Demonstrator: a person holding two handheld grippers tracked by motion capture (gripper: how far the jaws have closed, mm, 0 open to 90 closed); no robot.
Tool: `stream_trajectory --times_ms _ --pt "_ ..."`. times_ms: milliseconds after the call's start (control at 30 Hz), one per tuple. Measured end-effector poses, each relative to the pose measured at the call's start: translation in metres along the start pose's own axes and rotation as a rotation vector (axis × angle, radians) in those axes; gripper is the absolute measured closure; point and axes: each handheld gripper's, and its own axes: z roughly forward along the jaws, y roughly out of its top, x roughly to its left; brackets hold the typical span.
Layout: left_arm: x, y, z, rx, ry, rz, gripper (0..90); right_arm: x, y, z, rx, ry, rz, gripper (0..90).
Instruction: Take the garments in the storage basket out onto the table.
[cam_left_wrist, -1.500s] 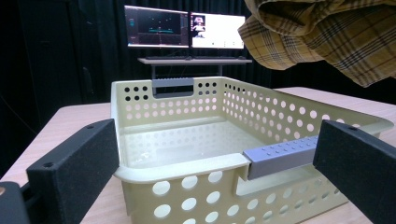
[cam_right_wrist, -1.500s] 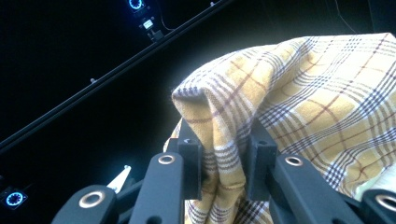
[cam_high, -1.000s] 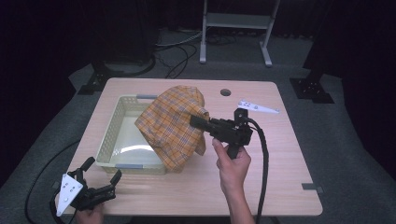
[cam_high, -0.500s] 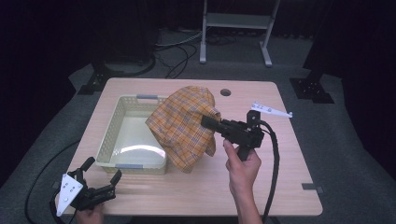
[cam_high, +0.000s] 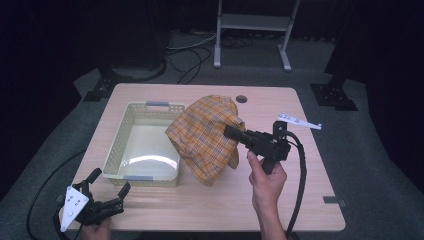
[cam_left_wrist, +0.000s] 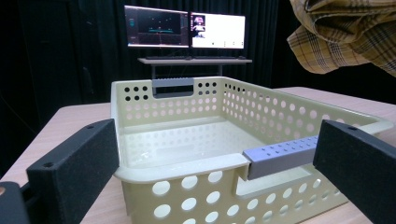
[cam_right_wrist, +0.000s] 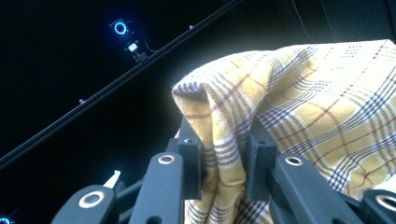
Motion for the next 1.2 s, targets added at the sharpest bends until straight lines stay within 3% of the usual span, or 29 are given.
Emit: stream_trajectory --times_ms 1200 --pt "0.000 0.000 0.000 -0.002 0.001 -0.002 0.1 -0.039 -0.025 -0.004 0.001 -0.080 0.094 72.5"
